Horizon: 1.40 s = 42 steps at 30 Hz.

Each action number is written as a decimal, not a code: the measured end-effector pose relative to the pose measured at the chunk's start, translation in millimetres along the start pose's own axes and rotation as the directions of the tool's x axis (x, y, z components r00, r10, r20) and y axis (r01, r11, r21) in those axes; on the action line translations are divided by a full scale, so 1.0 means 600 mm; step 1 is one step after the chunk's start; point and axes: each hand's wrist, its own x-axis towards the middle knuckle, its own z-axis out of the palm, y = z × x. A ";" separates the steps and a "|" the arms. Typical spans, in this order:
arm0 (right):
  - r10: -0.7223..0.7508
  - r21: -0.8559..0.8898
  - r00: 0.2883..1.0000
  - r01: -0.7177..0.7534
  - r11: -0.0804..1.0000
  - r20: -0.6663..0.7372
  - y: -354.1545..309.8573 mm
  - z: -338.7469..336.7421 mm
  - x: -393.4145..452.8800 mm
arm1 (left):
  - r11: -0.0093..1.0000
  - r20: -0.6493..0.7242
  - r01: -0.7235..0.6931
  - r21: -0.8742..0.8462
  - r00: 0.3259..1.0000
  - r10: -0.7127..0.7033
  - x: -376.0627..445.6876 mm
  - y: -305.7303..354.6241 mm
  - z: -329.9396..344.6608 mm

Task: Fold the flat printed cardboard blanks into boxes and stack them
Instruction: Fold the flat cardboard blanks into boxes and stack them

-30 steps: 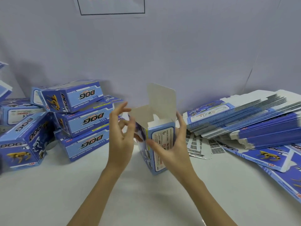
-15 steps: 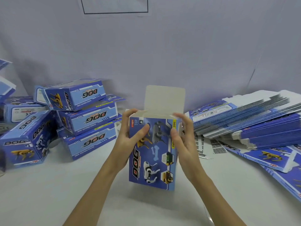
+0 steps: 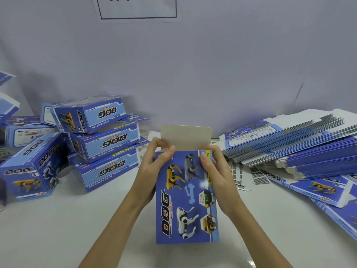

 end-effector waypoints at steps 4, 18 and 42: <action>-0.039 0.052 0.997 0.043 0.998 -0.073 0.002 0.003 0.002 | 0.996 -0.085 -0.085 0.020 0.993 0.086 0.004 0.003 0.009; 0.061 0.037 0.982 -0.055 0.998 -0.179 -0.010 0.018 -0.002 | 0.994 -0.088 0.069 0.087 0.994 -0.061 0.007 0.002 0.010; 0.033 0.059 0.996 -0.028 0.998 -0.078 -0.010 -0.001 -0.003 | 0.981 0.010 -0.033 0.190 0.999 0.031 -0.003 0.009 0.022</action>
